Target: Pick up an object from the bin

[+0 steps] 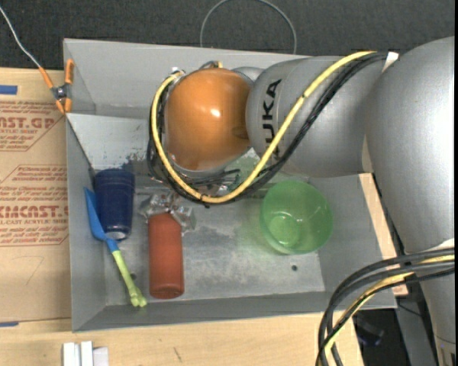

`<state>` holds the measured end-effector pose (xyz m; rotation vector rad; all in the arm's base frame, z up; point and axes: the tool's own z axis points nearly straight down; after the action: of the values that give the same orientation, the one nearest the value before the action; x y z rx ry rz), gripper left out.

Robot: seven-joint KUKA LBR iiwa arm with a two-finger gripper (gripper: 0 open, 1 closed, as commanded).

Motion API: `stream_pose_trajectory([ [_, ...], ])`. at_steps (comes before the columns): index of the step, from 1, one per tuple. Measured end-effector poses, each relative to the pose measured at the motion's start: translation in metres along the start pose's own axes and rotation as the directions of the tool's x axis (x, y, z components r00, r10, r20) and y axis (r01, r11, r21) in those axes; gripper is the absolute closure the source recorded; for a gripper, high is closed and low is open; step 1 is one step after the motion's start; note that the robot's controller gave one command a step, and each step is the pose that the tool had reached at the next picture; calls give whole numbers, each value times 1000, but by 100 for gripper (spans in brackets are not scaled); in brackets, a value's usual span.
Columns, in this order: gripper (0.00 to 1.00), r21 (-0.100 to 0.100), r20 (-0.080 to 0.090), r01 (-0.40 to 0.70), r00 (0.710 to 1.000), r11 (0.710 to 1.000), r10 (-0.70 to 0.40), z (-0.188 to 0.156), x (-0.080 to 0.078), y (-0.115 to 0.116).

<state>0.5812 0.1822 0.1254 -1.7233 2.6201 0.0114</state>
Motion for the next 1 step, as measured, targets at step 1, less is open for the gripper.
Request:
stream_pose_trajectory([
  [1,100,-4,-2,0,1000,1000,0,-22,0,1],
])
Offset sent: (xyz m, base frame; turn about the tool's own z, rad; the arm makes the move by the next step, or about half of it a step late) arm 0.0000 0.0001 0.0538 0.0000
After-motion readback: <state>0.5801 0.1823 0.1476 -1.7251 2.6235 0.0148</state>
